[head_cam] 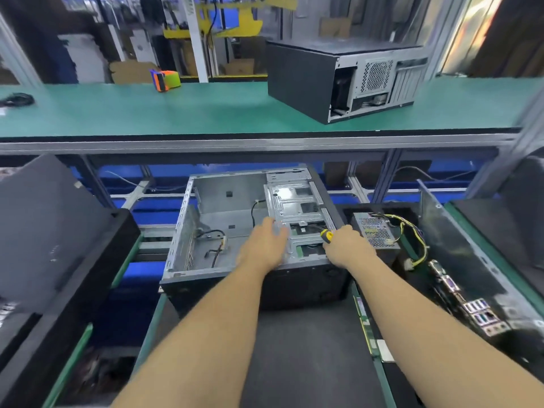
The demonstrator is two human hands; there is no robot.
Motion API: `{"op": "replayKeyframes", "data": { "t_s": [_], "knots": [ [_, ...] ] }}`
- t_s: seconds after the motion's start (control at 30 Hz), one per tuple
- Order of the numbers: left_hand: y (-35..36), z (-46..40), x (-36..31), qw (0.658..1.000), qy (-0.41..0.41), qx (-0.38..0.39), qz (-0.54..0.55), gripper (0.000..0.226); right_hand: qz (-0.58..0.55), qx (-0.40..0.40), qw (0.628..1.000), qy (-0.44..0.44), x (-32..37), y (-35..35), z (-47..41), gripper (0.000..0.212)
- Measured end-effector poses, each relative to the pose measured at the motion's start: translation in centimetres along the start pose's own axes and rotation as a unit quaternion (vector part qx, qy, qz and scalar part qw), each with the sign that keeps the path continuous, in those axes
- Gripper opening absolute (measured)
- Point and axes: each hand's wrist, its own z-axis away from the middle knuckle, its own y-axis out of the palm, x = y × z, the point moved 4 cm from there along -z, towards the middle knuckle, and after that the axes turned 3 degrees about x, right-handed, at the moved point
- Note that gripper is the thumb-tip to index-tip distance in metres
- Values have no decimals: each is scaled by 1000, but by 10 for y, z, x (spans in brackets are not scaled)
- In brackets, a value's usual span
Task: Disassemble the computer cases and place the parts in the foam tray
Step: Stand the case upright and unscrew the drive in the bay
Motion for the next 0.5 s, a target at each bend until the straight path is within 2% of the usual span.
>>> {"op": "replayKeyframes", "data": {
  "t_s": [0.1,0.2,0.27,0.4,0.5],
  "knots": [
    [13,-9,3,998,-22,11,-55,44,-20,-37,999,16,1,8,0,55],
    [14,-12,8,997,-25,72,-17,60,0,-49,999,10,-1,7,4,49],
    [16,-10,9,993,-41,109,-7,64,0,-50,999,6,-2,5,10,46],
    [20,5,12,992,-29,126,-7,60,9,-59,998,-10,-10,12,37,49],
    [21,26,18,992,-13,128,-10,60,75,-36,995,-51,-17,11,60,52]
  ]
}}
